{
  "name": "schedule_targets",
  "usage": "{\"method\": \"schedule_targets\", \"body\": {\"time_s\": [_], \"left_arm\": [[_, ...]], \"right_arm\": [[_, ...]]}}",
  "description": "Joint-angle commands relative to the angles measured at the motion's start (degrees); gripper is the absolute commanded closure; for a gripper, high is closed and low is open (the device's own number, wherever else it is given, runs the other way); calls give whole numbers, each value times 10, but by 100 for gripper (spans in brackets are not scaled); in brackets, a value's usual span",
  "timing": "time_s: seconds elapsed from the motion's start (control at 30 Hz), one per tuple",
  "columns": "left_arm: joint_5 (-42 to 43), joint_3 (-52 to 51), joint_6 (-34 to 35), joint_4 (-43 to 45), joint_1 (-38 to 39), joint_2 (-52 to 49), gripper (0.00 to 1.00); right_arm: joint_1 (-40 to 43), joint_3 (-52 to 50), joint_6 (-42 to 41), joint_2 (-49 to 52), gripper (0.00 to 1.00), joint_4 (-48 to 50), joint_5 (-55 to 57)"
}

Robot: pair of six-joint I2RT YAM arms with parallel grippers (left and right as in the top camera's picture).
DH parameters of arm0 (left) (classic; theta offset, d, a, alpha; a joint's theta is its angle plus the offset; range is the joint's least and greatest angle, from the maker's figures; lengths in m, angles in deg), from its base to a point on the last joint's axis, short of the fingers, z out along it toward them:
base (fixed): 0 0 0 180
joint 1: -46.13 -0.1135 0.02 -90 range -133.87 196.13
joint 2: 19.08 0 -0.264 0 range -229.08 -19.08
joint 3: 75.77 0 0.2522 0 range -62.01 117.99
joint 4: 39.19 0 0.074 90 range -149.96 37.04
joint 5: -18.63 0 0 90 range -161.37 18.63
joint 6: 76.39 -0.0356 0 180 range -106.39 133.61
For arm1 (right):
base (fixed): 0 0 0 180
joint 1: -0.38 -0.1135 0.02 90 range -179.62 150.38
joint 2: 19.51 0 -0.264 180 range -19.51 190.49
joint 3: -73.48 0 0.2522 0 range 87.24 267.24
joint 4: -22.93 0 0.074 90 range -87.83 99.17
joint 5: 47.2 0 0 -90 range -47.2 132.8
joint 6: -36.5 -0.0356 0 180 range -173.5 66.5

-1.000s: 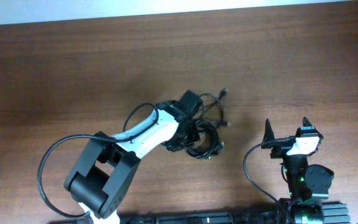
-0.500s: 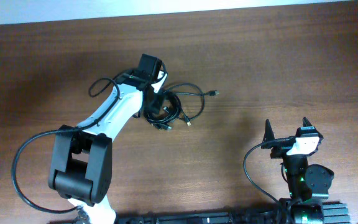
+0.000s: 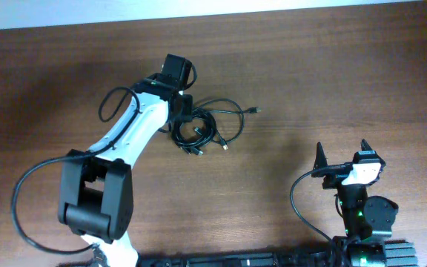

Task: Untangle cables
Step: 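Lift the cable bundle with the left gripper and pull it back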

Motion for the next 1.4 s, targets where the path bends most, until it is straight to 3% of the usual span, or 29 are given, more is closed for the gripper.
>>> {"method": "schedule_targets", "body": {"time_s": [0.0, 0.07, 0.1, 0.2, 0.23, 0.27, 0.5, 0.57, 0.63, 0.77, 1.0, 1.17, 1.37], "left_arm": [[5, -6, 7, -4, -4, -56, 56], [2, -6, 6, -7, -5, -70, 60], [-5, -6, 6, -8, -6, -71, 69], [-10, -6, 7, -5, -7, -71, 74], [-10, -6, 7, -5, -7, -71, 81], [-10, -6, 7, -5, -7, -71, 99], [-3, 57, 7, -42, -7, -46, 100], [32, 86, 8, -46, -7, -21, 100], [40, 90, 55, -46, -7, -2, 100], [73, 90, 69, -57, -7, 5, 100], [96, 91, 175, -56, -16, 8, 100], [96, 91, 196, -48, -16, 12, 100], [96, 91, 193, -46, -16, 12, 100]], "right_arm": [[-3, -4, -2, -3, 1, -2, 5], [-3, -4, -2, -3, 1, -2, 5], [-3, -4, -2, -3, 1, -2, 5], [-3, -4, -2, -3, 0, -2, 5], [-3, -4, -2, -3, 0, -2, 5], [-3, -4, -2, -3, 1, -2, 5], [-3, -4, -2, -3, 0, -2, 5], [-3, -4, -2, -3, 0, -2, 5], [-3, -4, -2, -3, 0, -2, 5], [-3, -4, -2, -3, 0, -2, 5], [-3, -4, -5, -3, 1, 0, -12], [-3, -5, -418, -3, 1, 17, -109], [-3, -3, -398, 0, 1, 4, -99]]}}
